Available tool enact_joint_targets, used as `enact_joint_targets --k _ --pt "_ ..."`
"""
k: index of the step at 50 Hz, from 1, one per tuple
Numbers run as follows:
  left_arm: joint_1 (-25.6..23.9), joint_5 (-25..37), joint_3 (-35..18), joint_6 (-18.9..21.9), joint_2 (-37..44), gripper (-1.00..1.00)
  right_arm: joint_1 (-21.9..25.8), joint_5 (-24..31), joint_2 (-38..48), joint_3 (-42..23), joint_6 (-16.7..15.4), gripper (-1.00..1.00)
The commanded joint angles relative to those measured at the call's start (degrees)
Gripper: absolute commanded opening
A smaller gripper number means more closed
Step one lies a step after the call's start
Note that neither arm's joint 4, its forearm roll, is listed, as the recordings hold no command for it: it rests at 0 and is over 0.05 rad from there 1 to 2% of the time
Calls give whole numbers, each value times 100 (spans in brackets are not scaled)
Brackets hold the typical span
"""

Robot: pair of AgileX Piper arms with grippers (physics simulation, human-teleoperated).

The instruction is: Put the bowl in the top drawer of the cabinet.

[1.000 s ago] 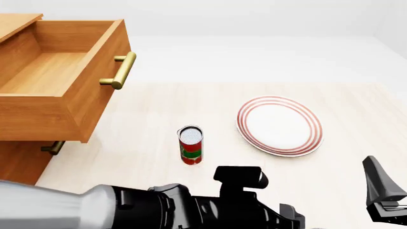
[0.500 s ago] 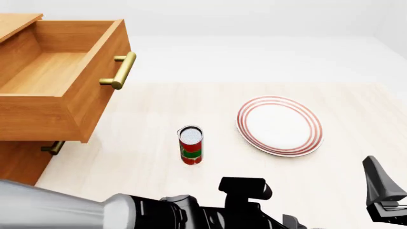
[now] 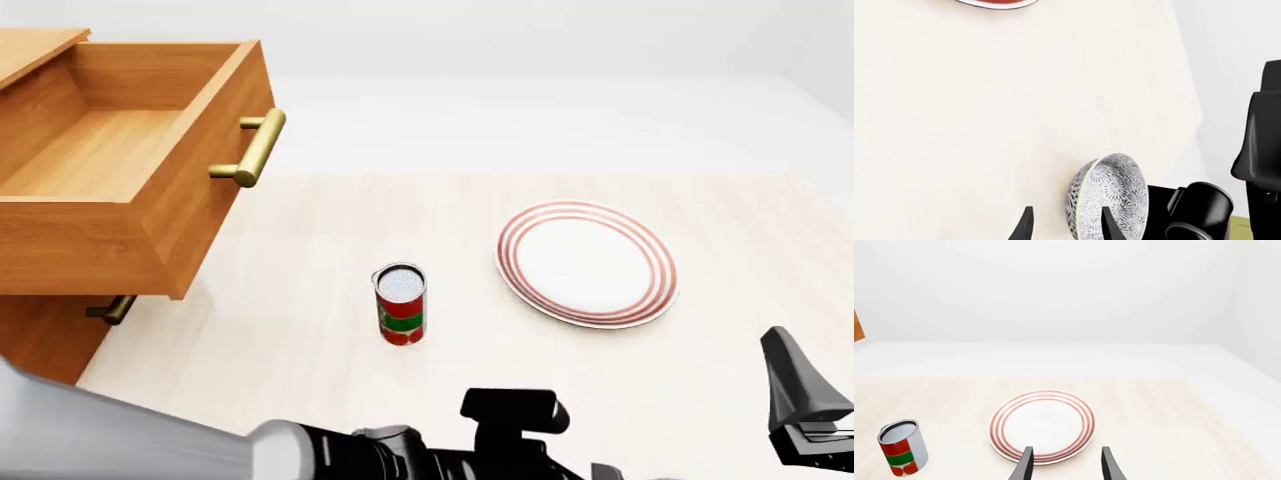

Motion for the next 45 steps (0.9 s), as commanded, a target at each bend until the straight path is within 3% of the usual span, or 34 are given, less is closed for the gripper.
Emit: enact_joint_targets --k 1,45 --pt "-22 -104 27 -80 110 100 0 0 0 0 0 100" --pt "-271 -257 -224 -254 666 100 1 0 0 0 0 100"
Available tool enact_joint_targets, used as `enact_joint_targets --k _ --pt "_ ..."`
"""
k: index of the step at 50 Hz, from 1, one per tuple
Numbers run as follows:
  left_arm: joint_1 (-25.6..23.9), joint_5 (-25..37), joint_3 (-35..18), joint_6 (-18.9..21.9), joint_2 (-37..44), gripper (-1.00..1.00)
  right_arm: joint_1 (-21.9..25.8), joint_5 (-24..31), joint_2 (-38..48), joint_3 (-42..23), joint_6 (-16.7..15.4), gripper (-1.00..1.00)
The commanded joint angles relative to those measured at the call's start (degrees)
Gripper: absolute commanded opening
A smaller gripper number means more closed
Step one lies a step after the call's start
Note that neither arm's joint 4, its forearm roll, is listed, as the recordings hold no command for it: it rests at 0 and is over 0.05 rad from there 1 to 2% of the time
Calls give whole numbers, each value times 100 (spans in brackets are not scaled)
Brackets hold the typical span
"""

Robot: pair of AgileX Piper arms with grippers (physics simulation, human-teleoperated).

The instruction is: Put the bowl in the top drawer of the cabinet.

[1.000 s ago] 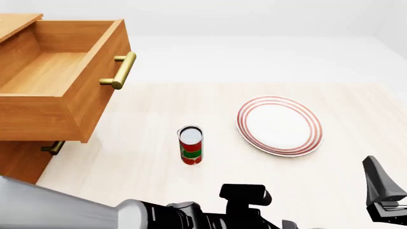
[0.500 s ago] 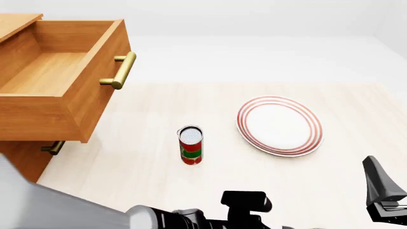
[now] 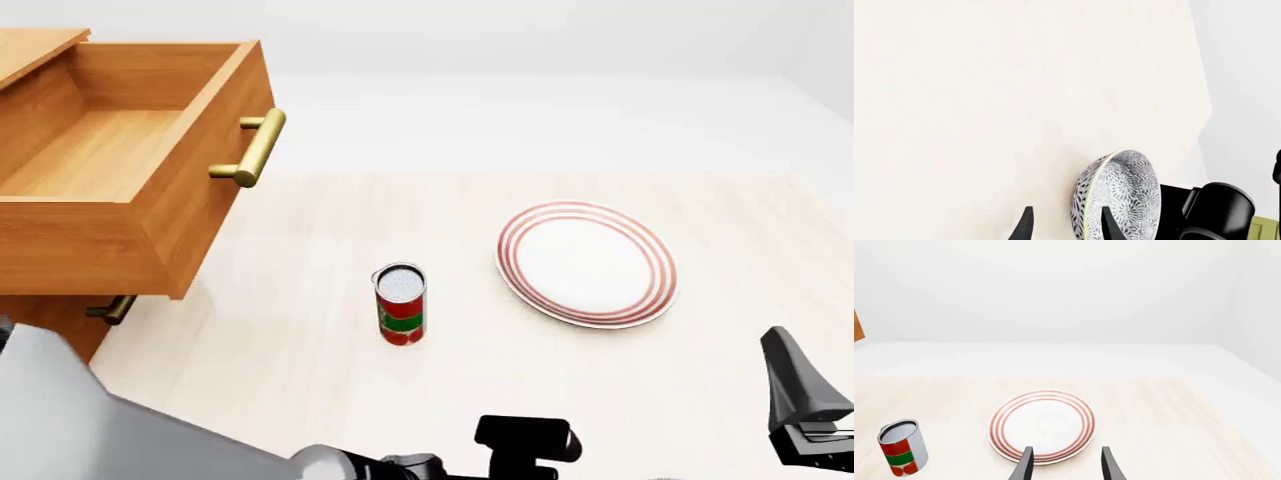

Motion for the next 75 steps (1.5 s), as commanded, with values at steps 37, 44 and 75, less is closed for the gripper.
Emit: enact_joint_targets --k 37,44,75 --pt "181 199 -132 173 -77 -100 1 0 0 0 0 100" --pt "281 333 -110 271 -267 -100 -1 0 0 0 0 100" --pt "1066 905 -28 807 -1028 -100 0 0 0 0 -1 100"
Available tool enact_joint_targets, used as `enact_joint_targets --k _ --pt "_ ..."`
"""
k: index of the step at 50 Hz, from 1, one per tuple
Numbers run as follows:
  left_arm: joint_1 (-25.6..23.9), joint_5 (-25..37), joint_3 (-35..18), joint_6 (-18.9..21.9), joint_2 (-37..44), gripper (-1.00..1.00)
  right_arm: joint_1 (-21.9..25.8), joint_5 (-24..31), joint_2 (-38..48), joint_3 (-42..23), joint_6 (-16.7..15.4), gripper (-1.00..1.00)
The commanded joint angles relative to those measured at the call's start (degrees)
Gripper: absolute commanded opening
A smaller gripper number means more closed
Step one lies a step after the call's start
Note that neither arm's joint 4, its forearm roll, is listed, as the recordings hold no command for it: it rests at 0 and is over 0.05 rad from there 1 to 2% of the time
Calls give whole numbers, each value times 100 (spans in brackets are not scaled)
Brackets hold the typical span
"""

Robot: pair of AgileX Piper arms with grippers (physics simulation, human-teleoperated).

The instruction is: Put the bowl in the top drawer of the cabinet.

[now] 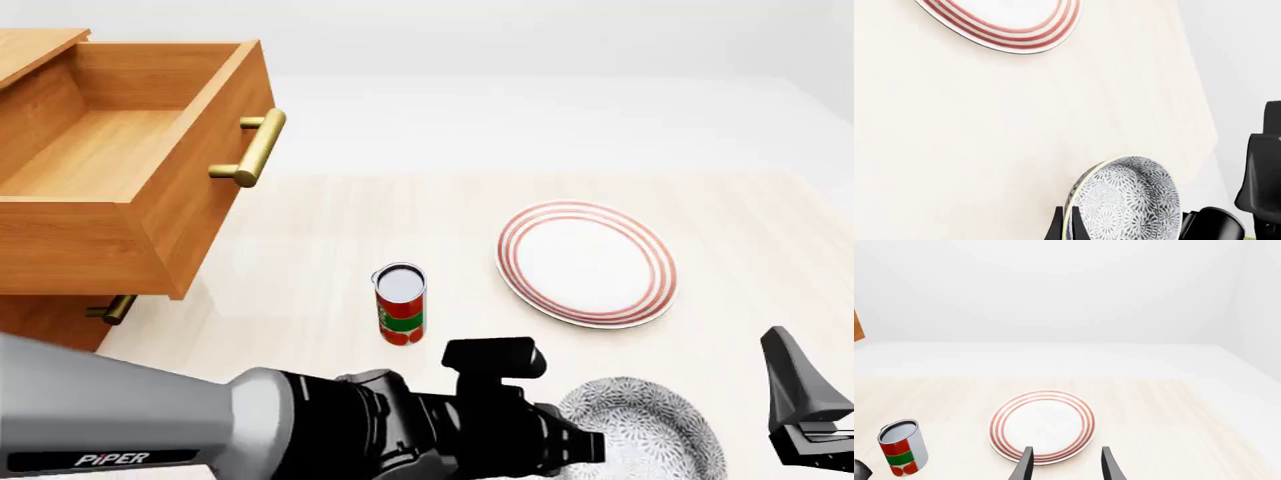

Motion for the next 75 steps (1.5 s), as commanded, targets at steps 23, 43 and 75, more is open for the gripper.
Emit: enact_joint_targets --k 23,43,75 --pt "633 340 169 332 -733 -100 0 0 0 0 0 100" --pt "932 532 182 474 -1041 -100 0 0 0 0 -1 100" --pt "1493 1871 -483 905 -1678 -100 0 0 0 0 0 100"
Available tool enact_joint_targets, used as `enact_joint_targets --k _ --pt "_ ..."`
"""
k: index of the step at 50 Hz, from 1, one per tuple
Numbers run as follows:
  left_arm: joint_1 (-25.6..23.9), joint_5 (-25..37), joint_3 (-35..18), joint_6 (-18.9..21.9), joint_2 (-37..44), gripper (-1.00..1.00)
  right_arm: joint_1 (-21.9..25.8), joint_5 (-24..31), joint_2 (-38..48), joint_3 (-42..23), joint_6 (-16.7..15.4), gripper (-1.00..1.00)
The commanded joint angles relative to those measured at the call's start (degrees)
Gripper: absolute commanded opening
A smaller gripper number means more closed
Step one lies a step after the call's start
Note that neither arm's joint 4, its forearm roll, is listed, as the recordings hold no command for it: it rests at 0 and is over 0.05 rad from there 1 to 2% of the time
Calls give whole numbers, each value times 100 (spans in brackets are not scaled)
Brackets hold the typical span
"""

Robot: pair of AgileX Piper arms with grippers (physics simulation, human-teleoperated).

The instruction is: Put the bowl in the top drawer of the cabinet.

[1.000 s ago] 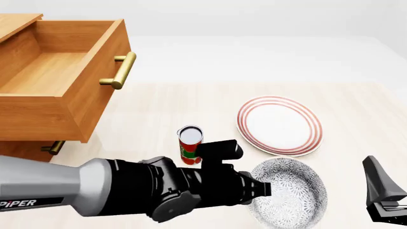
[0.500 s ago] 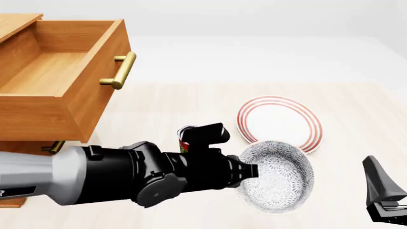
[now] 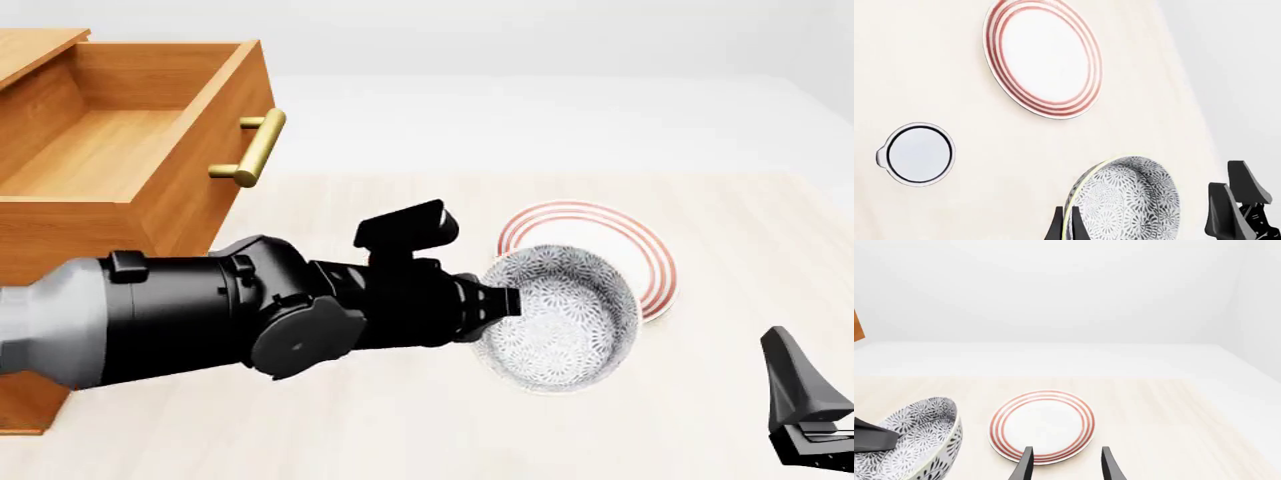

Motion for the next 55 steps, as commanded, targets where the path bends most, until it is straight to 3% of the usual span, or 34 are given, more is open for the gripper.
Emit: enact_joint_targets --k 1,38,55 --pt "208 470 -264 162 -205 -100 1 -1 0 0 -1 100" --pt "613 1684 -1189 616 -721 -100 1 0 0 0 1 100" --pt "785 1884 -1344 726 -909 -100 1 -1 0 0 0 100"
